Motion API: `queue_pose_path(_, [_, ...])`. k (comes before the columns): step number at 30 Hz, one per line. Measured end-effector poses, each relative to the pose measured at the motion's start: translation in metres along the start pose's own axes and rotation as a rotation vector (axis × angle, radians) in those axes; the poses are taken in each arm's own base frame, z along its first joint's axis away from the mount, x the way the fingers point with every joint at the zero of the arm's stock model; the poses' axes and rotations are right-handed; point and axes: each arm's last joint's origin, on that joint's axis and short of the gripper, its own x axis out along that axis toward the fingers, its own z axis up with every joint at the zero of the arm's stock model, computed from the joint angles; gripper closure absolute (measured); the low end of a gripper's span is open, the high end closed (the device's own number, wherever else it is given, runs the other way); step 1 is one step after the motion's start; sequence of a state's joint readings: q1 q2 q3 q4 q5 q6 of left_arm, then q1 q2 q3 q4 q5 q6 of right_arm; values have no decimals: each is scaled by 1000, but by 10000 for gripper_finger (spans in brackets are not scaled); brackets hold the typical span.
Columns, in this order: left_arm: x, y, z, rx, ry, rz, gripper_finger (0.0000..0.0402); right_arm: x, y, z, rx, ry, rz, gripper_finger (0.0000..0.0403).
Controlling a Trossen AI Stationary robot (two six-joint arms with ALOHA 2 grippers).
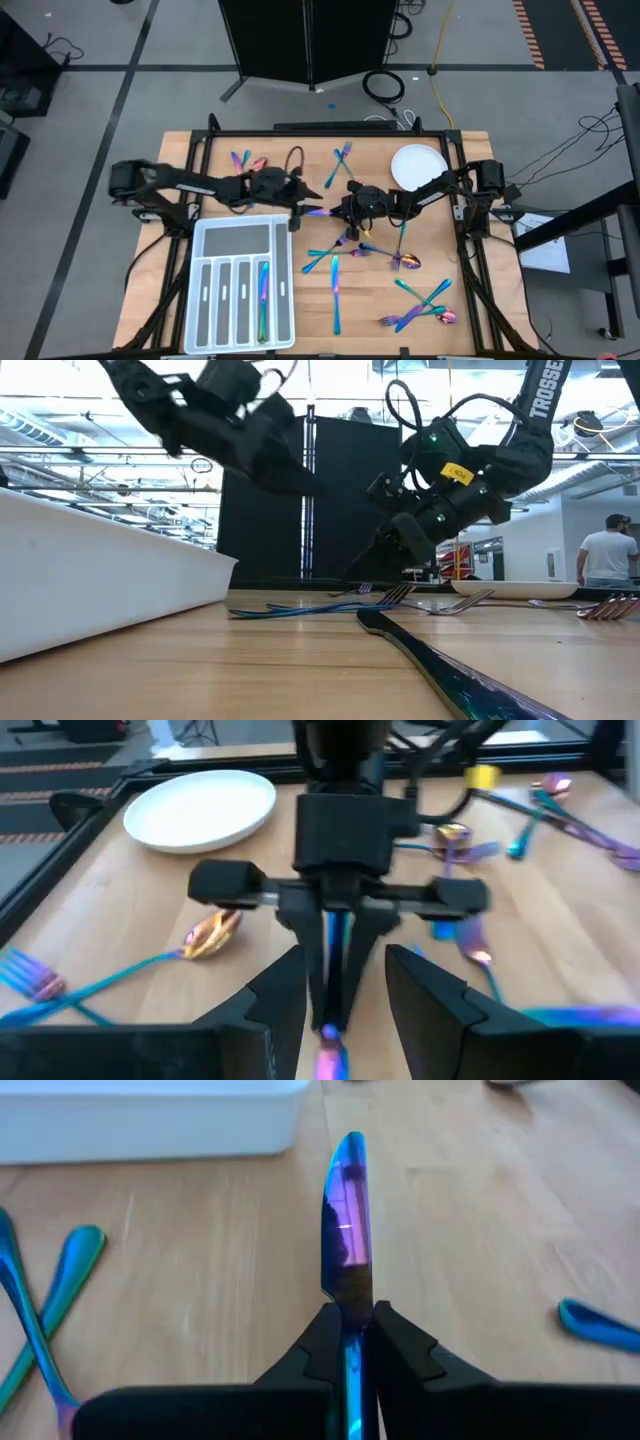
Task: Sort silverware
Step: Put the top right iridescent knife into the cutlery tray
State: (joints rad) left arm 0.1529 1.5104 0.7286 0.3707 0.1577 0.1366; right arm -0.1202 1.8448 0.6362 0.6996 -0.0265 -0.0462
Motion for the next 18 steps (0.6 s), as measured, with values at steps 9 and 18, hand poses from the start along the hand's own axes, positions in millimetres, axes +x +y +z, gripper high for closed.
queue_pose_path(9, [-72, 26, 27, -500, -96, 143, 263, 5, 2, 18, -58, -22, -5, 380])
queue_pose_path(18, [-112, 55, -10, -857, -63, 315, 263, -17, -2, 51, -132, -88, -116, 380])
